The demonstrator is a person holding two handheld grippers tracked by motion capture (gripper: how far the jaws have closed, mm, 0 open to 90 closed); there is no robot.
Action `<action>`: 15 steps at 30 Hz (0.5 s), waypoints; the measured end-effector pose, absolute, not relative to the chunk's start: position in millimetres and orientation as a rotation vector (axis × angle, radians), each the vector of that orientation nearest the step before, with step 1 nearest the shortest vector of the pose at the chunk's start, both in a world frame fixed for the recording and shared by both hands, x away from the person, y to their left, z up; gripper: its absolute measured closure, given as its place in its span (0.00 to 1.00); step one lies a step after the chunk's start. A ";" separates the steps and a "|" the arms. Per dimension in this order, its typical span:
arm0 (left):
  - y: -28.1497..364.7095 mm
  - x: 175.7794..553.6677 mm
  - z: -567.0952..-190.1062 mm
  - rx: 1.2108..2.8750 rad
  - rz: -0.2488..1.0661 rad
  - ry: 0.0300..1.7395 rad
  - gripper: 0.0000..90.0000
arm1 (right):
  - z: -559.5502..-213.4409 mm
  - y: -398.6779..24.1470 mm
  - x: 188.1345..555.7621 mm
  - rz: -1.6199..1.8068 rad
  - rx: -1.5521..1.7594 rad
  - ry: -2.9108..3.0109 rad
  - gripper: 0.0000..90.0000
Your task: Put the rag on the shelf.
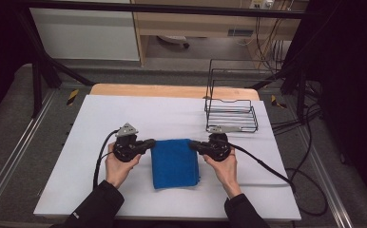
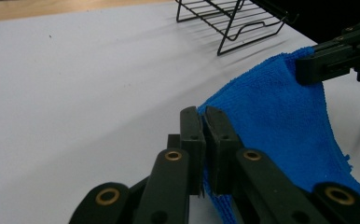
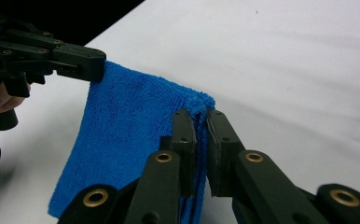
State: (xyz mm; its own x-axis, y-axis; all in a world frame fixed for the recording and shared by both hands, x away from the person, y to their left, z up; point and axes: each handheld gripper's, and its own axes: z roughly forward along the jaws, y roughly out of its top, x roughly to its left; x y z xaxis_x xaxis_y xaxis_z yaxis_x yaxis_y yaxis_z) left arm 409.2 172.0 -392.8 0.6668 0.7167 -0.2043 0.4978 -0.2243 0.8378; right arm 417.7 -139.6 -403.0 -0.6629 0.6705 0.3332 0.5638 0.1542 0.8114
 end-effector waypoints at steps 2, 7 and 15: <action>172.6 408.4 -391.0 1.888 0.285 0.949 0.96 | -401.7 -139.5 416.8 1.552 1.230 2.300 0.93; 171.5 404.0 -384.9 1.864 0.310 0.931 0.96 | -396.5 -141.5 413.3 1.579 1.210 2.267 0.93; 169.8 396.6 -374.6 1.829 0.333 0.900 0.96 | -385.8 -145.1 409.0 1.599 1.152 2.217 0.93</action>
